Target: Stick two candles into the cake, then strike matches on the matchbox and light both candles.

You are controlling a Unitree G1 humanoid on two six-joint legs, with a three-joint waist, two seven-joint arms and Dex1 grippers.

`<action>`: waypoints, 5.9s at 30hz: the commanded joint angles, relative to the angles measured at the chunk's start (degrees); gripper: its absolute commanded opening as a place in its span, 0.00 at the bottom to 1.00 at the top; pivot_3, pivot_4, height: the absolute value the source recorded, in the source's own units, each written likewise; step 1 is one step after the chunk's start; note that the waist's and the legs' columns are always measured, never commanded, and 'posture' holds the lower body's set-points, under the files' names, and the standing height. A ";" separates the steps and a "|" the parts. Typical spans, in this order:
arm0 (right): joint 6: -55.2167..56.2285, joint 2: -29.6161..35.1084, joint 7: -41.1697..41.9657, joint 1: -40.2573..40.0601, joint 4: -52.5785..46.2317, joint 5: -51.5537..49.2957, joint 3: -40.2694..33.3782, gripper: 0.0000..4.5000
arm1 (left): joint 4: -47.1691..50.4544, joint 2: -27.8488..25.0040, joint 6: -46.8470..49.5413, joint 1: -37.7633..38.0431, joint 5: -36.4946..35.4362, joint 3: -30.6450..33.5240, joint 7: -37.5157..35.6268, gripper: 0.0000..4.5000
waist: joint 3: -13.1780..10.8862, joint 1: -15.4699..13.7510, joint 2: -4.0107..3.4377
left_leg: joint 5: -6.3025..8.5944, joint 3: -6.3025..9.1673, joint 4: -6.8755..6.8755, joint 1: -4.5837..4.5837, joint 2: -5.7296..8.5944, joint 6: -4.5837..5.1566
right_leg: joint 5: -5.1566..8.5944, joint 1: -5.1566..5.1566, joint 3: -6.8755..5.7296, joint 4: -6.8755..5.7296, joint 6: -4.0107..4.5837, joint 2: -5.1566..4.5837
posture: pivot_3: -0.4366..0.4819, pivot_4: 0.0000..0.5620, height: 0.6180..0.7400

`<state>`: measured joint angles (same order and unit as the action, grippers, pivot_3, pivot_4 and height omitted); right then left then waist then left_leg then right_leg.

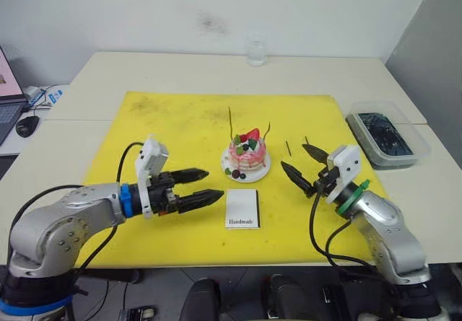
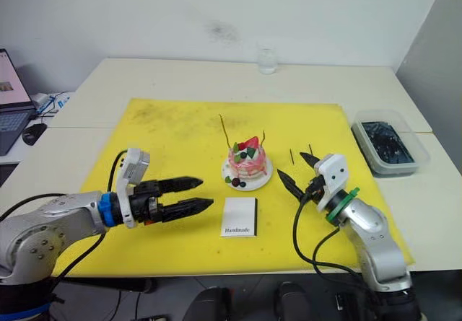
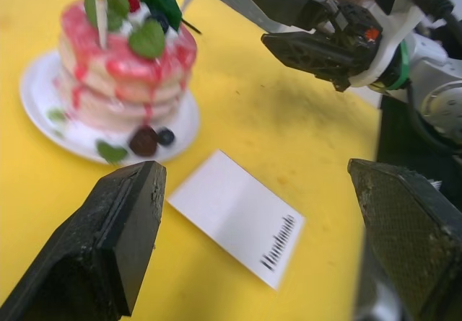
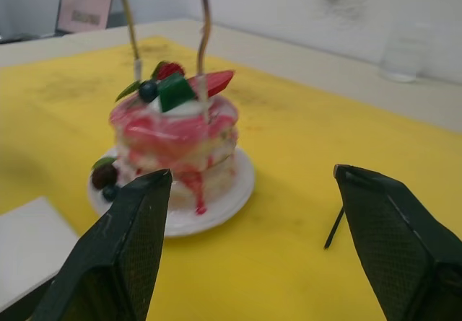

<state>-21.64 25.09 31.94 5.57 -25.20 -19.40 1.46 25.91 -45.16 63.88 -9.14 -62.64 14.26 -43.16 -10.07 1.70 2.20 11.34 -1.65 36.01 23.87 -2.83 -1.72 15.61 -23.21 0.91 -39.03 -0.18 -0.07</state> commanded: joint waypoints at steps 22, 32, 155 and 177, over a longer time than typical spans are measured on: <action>-12.37 14.11 9.88 5.23 -5.37 4.86 12.62 0.01 | -19.66 12.19 19.17 -9.76 -24.60 -4.24 33.27 1.00 | 0.01 -0.24 0.05 | 0.00 0.01 0.06 0.02 0.13 0.00 | -0.04 0.03 0.02 0.02 -0.07 -0.07 | 0.48 0.27 1.00; -16.34 14.24 11.70 9.37 -5.57 6.60 17.27 0.01 | -21.93 15.84 19.13 -11.32 -25.39 -7.46 37.51 1.00 | 0.03 -0.85 0.07 | 0.00 0.01 0.08 0.02 0.20 0.00 | -0.04 0.06 0.01 0.03 -0.07 -0.08 | 0.48 0.27 1.00; -32.25 13.59 8.48 6.82 -13.27 2.30 15.48 0.00 | -17.56 25.99 16.88 -8.96 -7.62 -14.44 35.25 0.01 | 0.04 -1.34 0.11 | 0.01 0.05 -0.02 0.02 0.18 -0.02 | 0.01 0.02 -0.03 0.13 0.00 -0.06 | 0.48 0.27 1.00; -30.10 14.55 7.90 6.52 -11.80 4.05 18.35 0.00 | -18.90 28.05 19.83 -9.93 -7.02 -11.76 34.67 0.51 | 0.04 -1.30 0.12 | 0.02 0.05 -0.03 0.03 0.19 -0.02 | 0.03 0.01 -0.04 0.17 0.01 -0.05 | 0.48 0.27 1.00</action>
<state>-52.03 39.57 39.37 11.91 -36.17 -14.82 18.93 8.10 -17.01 82.74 -19.49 -71.42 2.30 -9.55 -10.03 0.40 2.32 11.36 -1.59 35.97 23.90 -2.65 -1.74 15.64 -23.19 0.87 -38.86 -0.17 -0.13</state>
